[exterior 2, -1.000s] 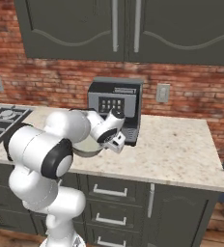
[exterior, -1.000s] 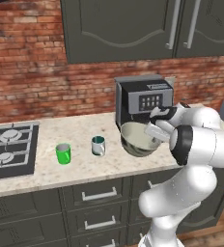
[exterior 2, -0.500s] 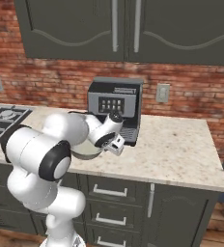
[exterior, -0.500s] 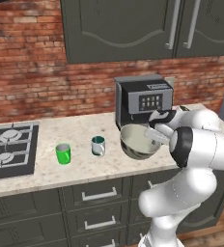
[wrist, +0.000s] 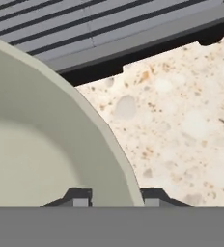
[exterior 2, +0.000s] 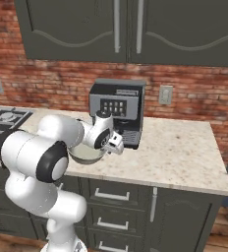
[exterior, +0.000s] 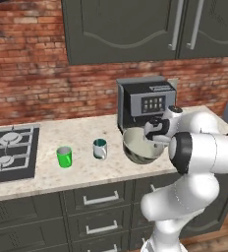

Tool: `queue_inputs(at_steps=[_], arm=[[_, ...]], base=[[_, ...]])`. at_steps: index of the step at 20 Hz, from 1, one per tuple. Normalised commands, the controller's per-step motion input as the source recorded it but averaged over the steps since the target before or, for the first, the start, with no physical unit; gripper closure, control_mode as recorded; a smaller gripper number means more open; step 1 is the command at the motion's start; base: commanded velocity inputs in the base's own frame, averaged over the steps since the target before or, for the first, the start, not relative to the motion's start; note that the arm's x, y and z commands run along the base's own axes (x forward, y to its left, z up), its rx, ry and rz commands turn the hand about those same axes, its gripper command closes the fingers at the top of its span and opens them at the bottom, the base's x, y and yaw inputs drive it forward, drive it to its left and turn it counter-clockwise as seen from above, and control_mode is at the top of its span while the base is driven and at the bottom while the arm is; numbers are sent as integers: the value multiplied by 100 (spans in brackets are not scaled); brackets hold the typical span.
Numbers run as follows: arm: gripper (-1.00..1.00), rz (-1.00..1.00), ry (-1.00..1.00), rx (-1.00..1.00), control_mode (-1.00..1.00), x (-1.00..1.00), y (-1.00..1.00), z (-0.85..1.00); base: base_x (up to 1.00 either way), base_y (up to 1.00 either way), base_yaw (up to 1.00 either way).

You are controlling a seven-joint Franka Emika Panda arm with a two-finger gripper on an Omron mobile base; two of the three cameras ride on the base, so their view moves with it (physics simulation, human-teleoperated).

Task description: Clear the mugs and bowl far away from the sink.

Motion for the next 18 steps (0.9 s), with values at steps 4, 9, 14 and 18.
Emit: queue_inputs(at_steps=[4,9,14,18], arm=[[-100,0,13,-19,-100,25,1,-38],[-100,0,5,-2,-100,0,3,31],[-100,0,11,0,-100,0,3,59],[-100,0,5,0,-100,-4,0,74]], base=[[0,0,0],[0,0,0],[0,0,0],[0,0,0]])
